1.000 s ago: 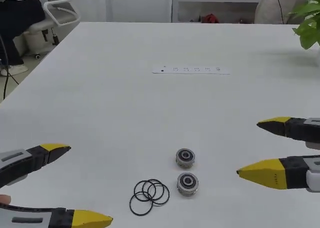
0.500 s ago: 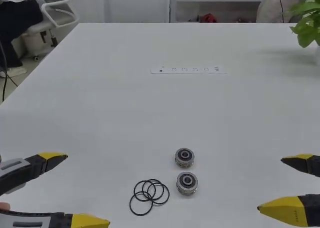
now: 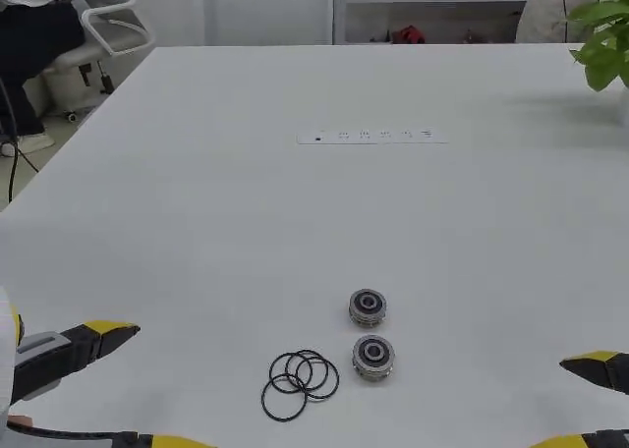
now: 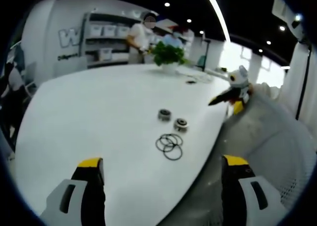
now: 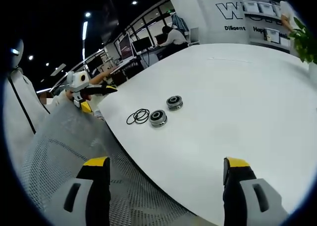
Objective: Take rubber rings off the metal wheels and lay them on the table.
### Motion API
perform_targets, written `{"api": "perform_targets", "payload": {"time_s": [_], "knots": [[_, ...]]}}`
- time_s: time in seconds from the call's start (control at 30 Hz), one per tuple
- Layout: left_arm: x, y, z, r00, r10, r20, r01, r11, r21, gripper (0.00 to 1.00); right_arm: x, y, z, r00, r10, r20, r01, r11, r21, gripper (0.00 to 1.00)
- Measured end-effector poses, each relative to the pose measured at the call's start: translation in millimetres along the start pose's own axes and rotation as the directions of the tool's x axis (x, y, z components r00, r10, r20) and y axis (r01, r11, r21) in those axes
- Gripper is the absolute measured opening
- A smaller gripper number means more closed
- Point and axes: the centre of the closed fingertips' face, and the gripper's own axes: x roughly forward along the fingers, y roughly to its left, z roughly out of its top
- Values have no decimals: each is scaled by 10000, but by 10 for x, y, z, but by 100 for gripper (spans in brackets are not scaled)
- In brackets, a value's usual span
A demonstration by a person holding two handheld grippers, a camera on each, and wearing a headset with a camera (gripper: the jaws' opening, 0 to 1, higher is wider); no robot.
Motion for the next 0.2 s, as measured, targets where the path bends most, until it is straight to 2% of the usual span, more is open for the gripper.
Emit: {"api": "perform_targets", "payload": {"time_s": [0.2], "knots": [[13, 21, -53, 9999, -28, -170, 27, 10000, -31, 100, 19, 26, -33, 10000, 19, -60, -18, 9999, 102, 92]]}}
